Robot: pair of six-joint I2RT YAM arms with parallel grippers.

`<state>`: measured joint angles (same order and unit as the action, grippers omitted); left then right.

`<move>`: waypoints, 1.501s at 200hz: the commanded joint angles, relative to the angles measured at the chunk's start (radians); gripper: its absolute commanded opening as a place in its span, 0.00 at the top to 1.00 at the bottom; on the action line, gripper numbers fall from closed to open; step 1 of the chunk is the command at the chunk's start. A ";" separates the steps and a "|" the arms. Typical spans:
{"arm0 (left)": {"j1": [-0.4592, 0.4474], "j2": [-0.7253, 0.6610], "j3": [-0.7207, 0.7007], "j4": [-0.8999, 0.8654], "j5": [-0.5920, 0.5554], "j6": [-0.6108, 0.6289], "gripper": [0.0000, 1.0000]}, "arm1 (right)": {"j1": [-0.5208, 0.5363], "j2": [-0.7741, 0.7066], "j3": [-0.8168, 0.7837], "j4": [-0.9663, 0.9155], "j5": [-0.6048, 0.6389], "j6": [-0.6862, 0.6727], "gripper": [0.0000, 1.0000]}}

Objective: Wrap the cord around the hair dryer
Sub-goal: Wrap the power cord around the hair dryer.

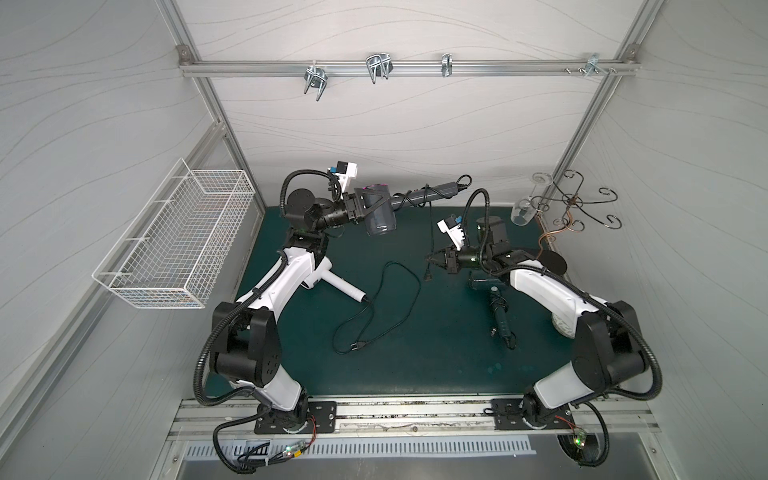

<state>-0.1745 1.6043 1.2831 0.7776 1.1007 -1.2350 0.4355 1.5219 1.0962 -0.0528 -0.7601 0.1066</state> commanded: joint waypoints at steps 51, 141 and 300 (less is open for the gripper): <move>0.063 0.020 0.060 0.061 -0.115 0.033 1.00 | 0.205 -0.099 0.039 -0.248 0.107 -0.158 1.00; 0.102 0.047 0.064 0.105 -0.152 -0.017 1.00 | 0.262 -0.124 0.093 -0.624 0.188 -0.387 1.00; -0.003 -0.039 0.143 -0.984 -0.326 0.834 1.00 | 0.433 -0.058 0.695 -1.151 0.497 -0.588 1.00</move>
<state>-0.1627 1.5845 1.3647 -0.1139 1.0039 -0.6071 0.8341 1.4635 1.7237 -1.0542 -0.2462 -0.3729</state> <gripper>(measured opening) 0.773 0.064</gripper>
